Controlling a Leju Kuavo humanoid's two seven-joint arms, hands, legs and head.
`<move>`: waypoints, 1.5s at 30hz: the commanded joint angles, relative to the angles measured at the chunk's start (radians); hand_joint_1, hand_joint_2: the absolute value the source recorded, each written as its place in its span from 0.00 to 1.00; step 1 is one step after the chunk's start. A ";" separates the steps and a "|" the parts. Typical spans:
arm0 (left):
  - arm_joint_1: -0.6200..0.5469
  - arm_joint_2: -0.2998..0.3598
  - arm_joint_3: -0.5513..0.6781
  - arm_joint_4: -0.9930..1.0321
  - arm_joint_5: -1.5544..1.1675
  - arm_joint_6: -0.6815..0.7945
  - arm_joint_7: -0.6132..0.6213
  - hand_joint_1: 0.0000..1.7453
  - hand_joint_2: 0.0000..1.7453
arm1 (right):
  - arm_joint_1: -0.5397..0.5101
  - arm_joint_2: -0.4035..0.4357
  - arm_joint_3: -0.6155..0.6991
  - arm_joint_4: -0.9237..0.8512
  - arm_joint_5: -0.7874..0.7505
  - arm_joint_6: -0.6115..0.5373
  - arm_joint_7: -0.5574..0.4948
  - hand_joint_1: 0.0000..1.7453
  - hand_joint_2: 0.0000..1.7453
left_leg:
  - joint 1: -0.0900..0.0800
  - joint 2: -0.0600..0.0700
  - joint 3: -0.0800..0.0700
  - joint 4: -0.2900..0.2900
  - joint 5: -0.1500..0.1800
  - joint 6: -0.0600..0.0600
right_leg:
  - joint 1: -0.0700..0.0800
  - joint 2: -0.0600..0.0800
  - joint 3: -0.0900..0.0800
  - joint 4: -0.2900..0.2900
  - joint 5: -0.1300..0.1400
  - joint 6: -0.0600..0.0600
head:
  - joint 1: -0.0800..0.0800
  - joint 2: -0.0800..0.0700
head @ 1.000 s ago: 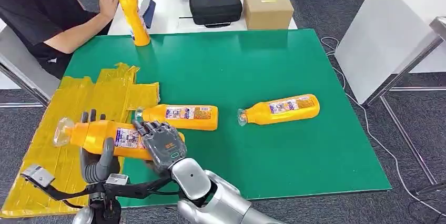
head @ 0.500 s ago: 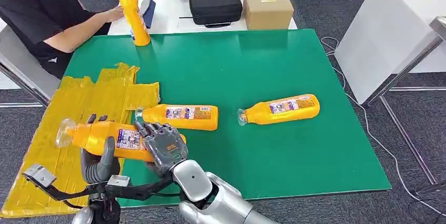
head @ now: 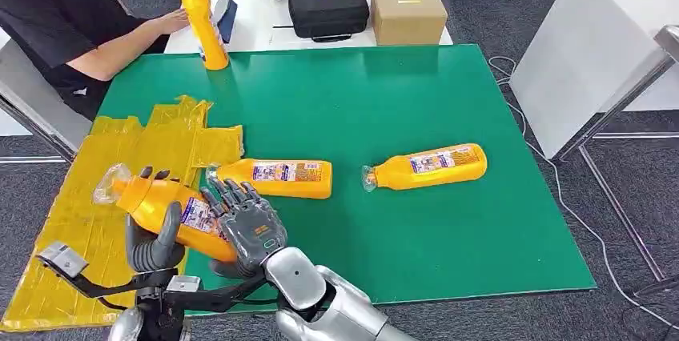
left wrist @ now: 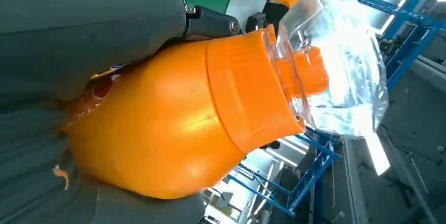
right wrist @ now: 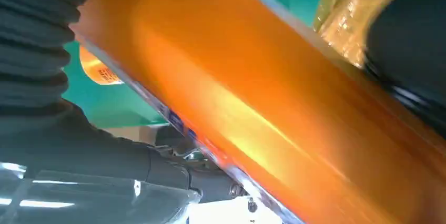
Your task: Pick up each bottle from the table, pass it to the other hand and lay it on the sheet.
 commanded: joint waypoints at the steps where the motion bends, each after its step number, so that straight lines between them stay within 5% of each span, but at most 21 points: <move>1: -0.044 0.014 0.086 -0.018 0.012 0.036 -0.021 1.00 1.00 | 0.060 -0.118 -0.163 -0.236 0.009 -0.005 -0.039 0.00 0.00 | 0.001 -0.005 0.001 0.000 0.000 -0.002 | 0.001 -0.005 0.003 -0.002 -0.001 0.000 | 0.001 0.000; 8: -0.053 0.015 0.188 -0.171 -0.243 0.221 -0.123 1.00 1.00 | 0.173 -0.139 -0.386 -0.411 0.057 -0.024 -0.067 0.00 0.00 | 0.001 -0.004 0.000 0.001 0.000 -0.002 | 0.001 -0.003 0.002 -0.001 -0.001 0.000 | 0.000 0.000; 20: -0.091 0.161 0.062 -0.092 -1.041 0.822 -0.177 1.00 1.00 | 0.217 -0.192 -0.389 -0.450 0.038 -0.024 -0.097 0.00 0.00 | 0.001 -0.004 0.003 -0.001 -0.001 -0.003 | 0.001 -0.003 0.006 -0.002 -0.001 0.000 | 0.000 0.000; 34: -0.111 0.131 0.242 0.308 -1.478 0.834 -0.228 1.00 1.00 | 0.160 -0.199 -0.376 -0.432 -0.018 0.029 -0.110 0.00 0.00 | 0.001 -0.001 0.004 -0.001 -0.001 -0.003 | 0.001 -0.001 0.006 -0.002 -0.001 -0.001 | 0.000 0.000; 45: -0.086 0.126 0.364 0.467 -1.560 0.834 -0.245 1.00 1.00 | 0.133 -0.188 -0.359 -0.372 -0.027 0.012 -0.143 0.00 0.00 | 0.000 0.002 0.004 -0.002 -0.001 -0.002 | 0.001 0.002 0.004 -0.002 0.000 0.000 | 0.000 0.000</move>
